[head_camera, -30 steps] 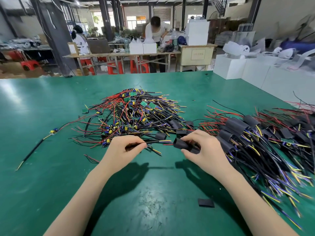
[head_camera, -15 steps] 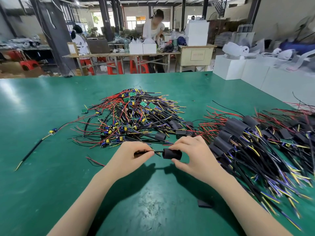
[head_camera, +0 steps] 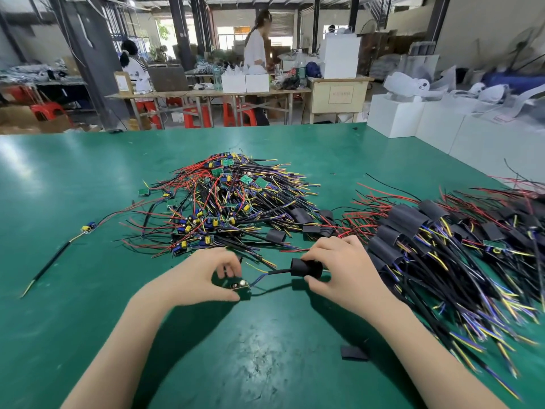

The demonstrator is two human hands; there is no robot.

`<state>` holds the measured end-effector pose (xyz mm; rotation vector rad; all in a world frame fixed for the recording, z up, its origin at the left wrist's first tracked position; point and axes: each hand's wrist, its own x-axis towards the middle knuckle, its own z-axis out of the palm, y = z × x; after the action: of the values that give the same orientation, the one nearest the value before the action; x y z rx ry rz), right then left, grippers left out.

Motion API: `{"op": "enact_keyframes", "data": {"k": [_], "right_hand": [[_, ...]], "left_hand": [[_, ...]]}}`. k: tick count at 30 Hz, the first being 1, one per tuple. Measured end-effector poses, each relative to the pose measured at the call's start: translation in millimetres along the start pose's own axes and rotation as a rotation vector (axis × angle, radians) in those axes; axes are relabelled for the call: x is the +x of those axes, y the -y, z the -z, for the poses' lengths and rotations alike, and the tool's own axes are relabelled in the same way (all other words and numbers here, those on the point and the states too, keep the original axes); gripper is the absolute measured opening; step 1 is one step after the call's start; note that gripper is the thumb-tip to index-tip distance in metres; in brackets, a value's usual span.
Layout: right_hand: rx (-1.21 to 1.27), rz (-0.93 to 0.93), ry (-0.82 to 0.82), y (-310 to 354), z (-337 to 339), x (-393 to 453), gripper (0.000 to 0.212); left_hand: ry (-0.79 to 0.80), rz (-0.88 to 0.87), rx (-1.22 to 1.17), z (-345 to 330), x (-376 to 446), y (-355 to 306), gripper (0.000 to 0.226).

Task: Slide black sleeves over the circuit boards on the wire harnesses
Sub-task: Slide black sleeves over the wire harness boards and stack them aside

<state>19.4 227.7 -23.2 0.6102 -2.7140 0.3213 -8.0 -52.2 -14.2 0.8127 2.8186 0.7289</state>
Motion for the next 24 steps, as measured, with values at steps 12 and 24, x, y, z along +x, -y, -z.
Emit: {"op": "enact_keyframes", "data": {"k": [12,24], "right_hand": [[0.133,0.104,-0.055,19.5,3.6,1.9,0.029],[0.382,0.215,-0.028,32.0,15.3,14.9,0.029]], "left_hand": [[-0.104,-0.164,-0.197,-12.4,7.3,-10.7,0.015],[-0.325,-0.175,-0.229,-5.3,3.8,-18.8,0.012]]}}
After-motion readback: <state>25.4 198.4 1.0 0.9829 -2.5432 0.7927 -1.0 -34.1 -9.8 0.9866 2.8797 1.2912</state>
